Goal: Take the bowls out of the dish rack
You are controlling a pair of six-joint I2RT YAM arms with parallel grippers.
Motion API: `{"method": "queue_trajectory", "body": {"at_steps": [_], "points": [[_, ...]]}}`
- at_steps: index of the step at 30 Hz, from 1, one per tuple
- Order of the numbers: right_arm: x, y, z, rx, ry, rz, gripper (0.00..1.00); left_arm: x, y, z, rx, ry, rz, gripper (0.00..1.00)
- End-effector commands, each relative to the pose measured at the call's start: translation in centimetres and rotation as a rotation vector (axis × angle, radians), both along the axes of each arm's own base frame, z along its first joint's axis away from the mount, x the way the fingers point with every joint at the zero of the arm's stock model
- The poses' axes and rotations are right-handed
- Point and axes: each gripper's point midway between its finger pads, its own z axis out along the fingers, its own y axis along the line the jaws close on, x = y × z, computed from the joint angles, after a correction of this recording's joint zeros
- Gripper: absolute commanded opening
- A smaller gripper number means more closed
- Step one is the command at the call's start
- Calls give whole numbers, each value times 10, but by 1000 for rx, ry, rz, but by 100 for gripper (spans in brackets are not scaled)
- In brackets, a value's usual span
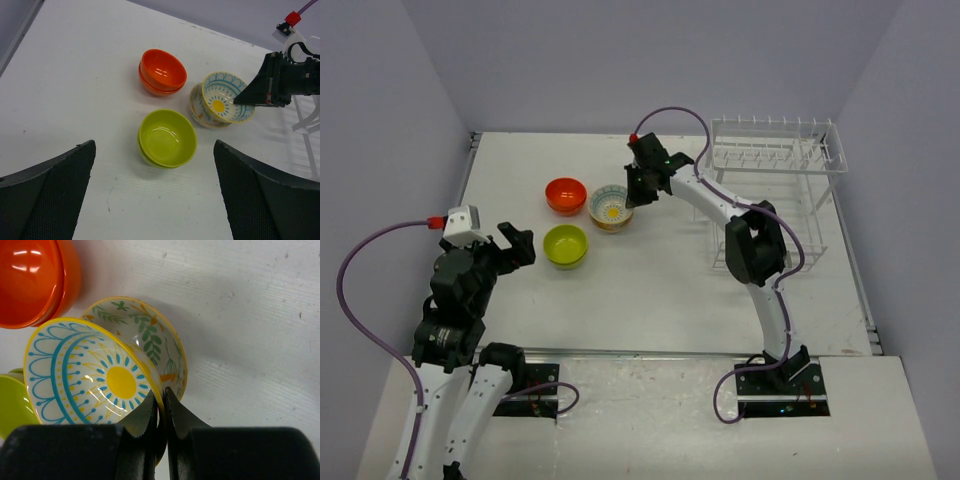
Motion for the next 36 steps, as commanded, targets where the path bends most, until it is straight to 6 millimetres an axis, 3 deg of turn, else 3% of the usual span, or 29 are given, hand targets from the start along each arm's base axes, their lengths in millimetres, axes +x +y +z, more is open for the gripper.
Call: {"method": "queue_trajectory", "body": {"at_steps": [1, 16, 22, 30, 34, 36], "points": [[13, 12, 26, 55, -75, 3, 8, 6, -4, 5, -4, -20, -12, 100], [16, 27, 22, 122, -86, 41, 13, 8, -5, 2, -1, -6, -20, 100], [20, 25, 17, 104, -85, 27, 15, 8, -5, 2, -1, -6, -22, 100], [10, 30, 13, 134, -63, 77, 18, 7, -6, 2, 0, -9, -23, 100], [2, 34, 18, 166, -67, 105, 30, 7, -6, 3, -1, -10, -28, 100], [2, 31, 25, 167, -85, 98, 41, 7, -7, 4, -1, -16, -30, 100]]}}
